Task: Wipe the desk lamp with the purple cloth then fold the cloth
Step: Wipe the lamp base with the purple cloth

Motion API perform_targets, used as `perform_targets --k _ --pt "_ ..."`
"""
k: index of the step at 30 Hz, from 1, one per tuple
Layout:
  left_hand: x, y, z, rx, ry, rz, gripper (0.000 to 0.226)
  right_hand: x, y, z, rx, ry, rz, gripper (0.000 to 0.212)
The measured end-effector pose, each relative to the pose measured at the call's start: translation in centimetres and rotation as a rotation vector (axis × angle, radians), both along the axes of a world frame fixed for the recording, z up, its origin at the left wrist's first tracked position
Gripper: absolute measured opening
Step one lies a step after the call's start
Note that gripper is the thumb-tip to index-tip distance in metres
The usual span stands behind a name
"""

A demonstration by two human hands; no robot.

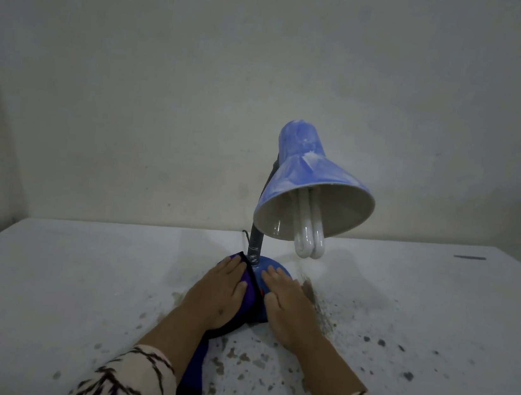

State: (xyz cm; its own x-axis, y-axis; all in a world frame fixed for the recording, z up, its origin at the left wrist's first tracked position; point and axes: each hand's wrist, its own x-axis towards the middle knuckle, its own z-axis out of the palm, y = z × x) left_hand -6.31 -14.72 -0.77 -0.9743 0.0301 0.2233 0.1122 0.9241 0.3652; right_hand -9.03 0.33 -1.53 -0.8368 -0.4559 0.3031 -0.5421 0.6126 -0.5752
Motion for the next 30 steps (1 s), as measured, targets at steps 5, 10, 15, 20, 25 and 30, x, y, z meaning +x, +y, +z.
perform_targets --k 5,10,15,20,25,30 --pt "-1.4 -1.1 0.6 0.093 -0.052 -0.034 0.049 0.1 0.0 0.1 -0.024 -0.004 -0.008 0.050" --pt "-3.0 -1.9 1.0 0.203 -0.093 -0.039 0.047 -0.1 -0.1 -0.3 -0.016 -0.013 -0.010 0.050" --pt "-2.9 -1.7 0.8 0.168 -0.079 -0.041 0.048 0.1 0.0 -0.1 -0.048 -0.045 -0.004 0.049" --pt "-1.7 -1.6 -0.2 0.046 -0.056 -0.043 0.051 0.3 0.1 0.2 -0.046 -0.064 0.007 0.048" --pt "0.4 -0.7 -0.5 -0.032 -0.034 -0.083 0.050 0.5 0.1 0.5 -0.080 -0.101 0.024 0.047" --pt "1.1 0.0 -0.3 -0.115 -0.026 -0.103 0.051 0.6 0.3 0.6 -0.234 -0.221 0.004 0.051"
